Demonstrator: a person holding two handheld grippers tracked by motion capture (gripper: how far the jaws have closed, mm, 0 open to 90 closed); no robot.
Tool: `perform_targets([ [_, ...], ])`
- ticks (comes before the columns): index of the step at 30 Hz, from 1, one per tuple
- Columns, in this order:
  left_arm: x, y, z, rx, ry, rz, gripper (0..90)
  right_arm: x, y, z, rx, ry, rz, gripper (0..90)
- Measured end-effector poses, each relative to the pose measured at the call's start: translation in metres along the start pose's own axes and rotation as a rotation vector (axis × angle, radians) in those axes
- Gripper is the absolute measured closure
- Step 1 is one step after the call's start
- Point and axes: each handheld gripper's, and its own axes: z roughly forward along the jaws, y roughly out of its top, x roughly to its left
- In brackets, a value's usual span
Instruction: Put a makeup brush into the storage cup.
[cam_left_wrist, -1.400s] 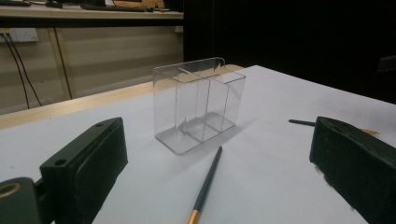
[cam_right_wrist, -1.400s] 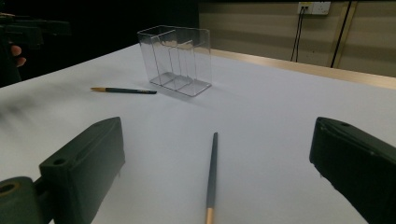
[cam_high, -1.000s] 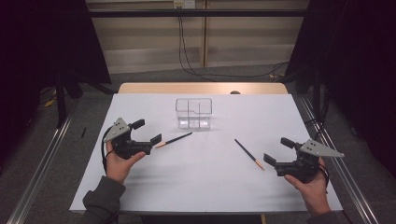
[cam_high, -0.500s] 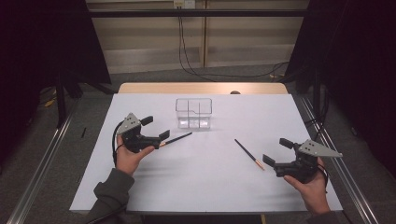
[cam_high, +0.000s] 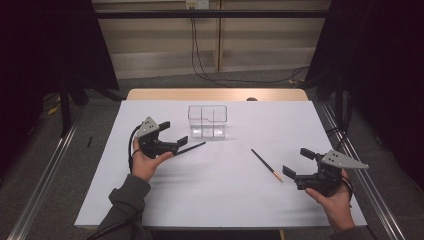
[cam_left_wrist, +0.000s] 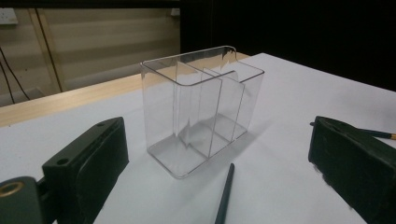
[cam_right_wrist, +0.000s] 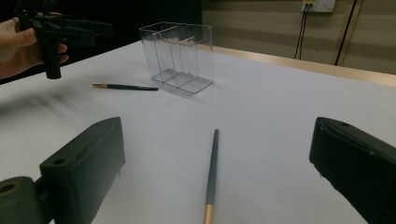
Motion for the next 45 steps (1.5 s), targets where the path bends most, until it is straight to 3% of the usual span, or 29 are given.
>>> perform_targets([
  [1,0.000,-0.001,0.002,-0.004,-0.019,-0.013,4.6,0.000,0.000,0.000,0.002,-0.001,0.001,2.7],
  [5,0.000,0.000,0.006,0.044,-0.003,-0.021,4.6,-0.001,0.000,0.000,0.005,-0.002,-0.003,2.8],
  [8,0.002,0.000,0.010,0.066,-0.035,-0.004,4.6,0.000,0.000,0.000,-0.001,-0.006,0.005,2.8],
  [9,0.001,0.000,0.011,0.077,-0.008,-0.007,4.6,0.000,0.000,-0.001,0.000,-0.004,0.006,2.9],
  [12,0.002,0.001,0.015,0.089,-0.038,0.004,4.6,-0.001,0.000,-0.001,0.003,0.000,0.001,2.8],
  [14,0.000,0.002,0.016,0.114,-0.023,0.008,4.6,-0.001,-0.001,-0.001,0.005,0.000,0.000,2.8],
  [25,0.002,0.002,0.024,0.236,-0.041,0.007,5.1,-0.003,-0.001,-0.003,0.003,-0.007,0.011,3.0],
  [33,0.004,0.007,0.027,0.306,-0.046,0.035,5.5,-0.002,-0.002,-0.002,0.011,0.002,0.004,2.9],
  [37,0.006,0.010,0.027,0.343,-0.048,0.012,5.7,-0.001,-0.002,-0.002,0.012,0.000,0.005,3.0],
  [40,0.007,0.012,0.028,0.391,-0.046,0.026,5.7,-0.001,-0.002,-0.002,0.011,0.000,0.008,2.9],
  [42,0.009,0.012,0.028,0.401,-0.050,0.007,5.7,-0.001,-0.002,-0.001,0.014,0.000,0.006,2.9],
  [45,0.011,0.012,0.029,0.437,-0.054,0.010,5.7,-0.001,-0.002,-0.002,0.015,-0.002,-0.004,3.0],
])
